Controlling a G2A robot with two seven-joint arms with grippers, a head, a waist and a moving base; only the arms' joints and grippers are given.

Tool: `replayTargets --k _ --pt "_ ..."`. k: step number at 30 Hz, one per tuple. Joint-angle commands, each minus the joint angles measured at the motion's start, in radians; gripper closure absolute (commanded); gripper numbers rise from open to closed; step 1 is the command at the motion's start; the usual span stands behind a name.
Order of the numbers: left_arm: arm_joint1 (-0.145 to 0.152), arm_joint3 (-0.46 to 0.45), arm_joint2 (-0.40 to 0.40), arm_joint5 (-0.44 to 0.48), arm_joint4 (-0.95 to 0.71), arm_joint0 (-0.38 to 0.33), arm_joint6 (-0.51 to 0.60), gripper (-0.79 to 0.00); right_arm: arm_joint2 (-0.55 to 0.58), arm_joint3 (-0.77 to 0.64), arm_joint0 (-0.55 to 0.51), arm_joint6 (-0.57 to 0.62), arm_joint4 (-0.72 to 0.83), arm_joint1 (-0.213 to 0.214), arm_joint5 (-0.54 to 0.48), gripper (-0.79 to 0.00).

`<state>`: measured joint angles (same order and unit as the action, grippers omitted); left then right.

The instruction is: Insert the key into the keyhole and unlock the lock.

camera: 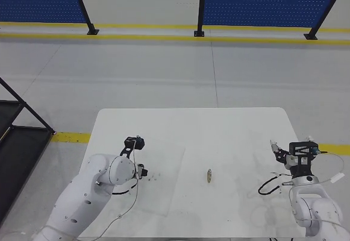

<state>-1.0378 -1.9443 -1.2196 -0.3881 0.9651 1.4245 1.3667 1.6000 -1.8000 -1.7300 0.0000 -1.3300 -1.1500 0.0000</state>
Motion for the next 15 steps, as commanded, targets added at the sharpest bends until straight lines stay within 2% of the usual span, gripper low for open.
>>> replayTargets --k 1,8,11,15 --pt "0.003 -0.013 0.007 -0.001 0.084 0.012 -0.028 0.000 0.000 0.000 0.000 0.000 0.000 0.000 0.000 -0.785" --pt "0.003 -0.069 0.005 0.004 0.146 0.053 -0.100 0.000 0.000 0.000 0.000 0.000 0.000 0.000 0.000 -0.785" --pt "0.002 -0.097 -0.045 0.032 0.038 0.078 -0.159 0.000 0.000 0.000 0.000 0.000 0.000 0.000 0.000 -0.785" --pt "0.000 -0.101 -0.157 0.088 -0.179 0.123 -0.266 0.000 0.000 0.000 0.000 0.000 0.000 0.000 0.000 -0.785"
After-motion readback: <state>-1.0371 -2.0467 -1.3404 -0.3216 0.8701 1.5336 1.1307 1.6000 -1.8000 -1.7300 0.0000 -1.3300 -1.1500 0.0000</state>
